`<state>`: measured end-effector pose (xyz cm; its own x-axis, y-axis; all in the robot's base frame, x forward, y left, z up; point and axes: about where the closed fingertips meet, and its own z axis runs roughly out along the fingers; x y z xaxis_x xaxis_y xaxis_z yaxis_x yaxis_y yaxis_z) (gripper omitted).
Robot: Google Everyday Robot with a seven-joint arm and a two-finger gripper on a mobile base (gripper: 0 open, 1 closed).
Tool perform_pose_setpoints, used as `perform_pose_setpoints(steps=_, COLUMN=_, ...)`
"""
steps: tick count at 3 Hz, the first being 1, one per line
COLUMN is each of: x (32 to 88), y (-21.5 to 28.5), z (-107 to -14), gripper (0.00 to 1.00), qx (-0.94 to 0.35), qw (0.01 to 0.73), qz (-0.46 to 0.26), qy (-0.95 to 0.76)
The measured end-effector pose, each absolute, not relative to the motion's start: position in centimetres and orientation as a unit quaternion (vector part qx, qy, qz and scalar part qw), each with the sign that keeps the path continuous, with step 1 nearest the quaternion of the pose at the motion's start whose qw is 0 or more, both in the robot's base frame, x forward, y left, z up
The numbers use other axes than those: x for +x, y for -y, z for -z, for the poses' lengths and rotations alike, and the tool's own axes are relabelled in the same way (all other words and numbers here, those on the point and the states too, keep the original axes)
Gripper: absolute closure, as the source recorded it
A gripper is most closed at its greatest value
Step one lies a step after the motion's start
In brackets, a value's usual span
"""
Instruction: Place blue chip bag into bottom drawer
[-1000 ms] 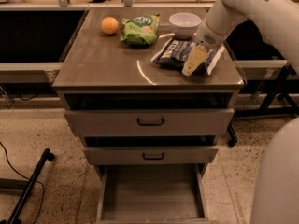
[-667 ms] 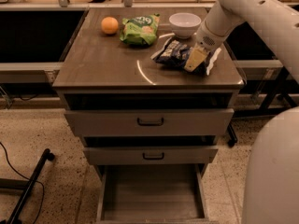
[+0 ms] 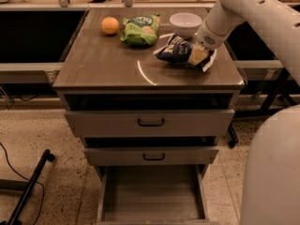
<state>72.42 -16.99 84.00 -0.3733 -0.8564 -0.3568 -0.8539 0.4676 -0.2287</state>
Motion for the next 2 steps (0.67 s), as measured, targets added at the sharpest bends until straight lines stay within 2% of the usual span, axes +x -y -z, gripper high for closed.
perform_pose_setpoints(steps=1, x=69.3, y=16.9, z=-87.9, gripper=1.0, qx=-0.541, qw=0.262, qz=0.0, qy=-0.8)
perform_pose_setpoints(steps=2, x=62.5, y=15.8, z=-94.1, gripper=1.0, qx=-0.588, qw=0.335, qz=-0.015, qy=-0.736)
